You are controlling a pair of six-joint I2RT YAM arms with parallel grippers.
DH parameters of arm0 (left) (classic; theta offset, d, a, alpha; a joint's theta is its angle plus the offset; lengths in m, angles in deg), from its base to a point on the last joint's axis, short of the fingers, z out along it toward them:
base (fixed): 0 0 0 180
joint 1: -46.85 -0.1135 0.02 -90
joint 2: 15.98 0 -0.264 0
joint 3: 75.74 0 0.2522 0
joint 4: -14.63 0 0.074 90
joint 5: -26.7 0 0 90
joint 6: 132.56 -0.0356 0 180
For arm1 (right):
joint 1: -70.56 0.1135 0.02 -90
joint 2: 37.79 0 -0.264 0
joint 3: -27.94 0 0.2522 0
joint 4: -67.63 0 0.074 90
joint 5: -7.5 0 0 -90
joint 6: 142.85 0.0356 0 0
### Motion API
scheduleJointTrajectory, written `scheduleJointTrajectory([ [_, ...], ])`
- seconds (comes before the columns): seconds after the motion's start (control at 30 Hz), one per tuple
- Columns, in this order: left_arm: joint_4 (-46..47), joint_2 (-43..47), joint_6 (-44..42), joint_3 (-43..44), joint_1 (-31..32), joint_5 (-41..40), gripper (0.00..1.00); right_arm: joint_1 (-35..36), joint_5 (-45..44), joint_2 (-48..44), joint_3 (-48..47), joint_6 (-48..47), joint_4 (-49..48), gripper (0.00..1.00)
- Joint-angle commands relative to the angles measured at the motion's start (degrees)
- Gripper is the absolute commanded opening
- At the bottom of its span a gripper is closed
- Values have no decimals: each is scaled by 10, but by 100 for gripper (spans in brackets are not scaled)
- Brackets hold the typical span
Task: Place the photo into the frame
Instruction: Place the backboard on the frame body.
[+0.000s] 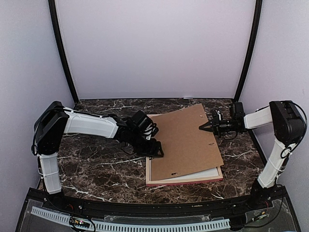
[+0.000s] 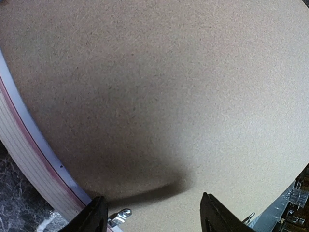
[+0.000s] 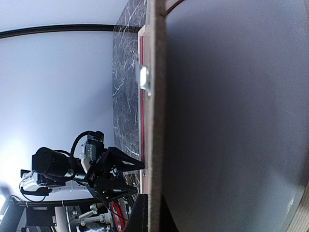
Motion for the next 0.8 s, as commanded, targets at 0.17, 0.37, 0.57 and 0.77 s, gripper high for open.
scheduleJointTrajectory([
  [0.17, -46, 6, 16, -12, 12, -10, 67, 0, -20, 1, 1, -21, -3, 0],
  [0.37, -43, 11, 27, -17, 20, 11, 66, 0, -25, -2, 5, -17, -8, 0],
  [0.57, -38, 21, 39, -22, 25, 28, 64, 0, -28, -1, 10, -15, -13, 0],
  [0.77, -39, 31, 46, -25, 26, 38, 63, 0, -30, -1, 10, -13, -15, 0],
])
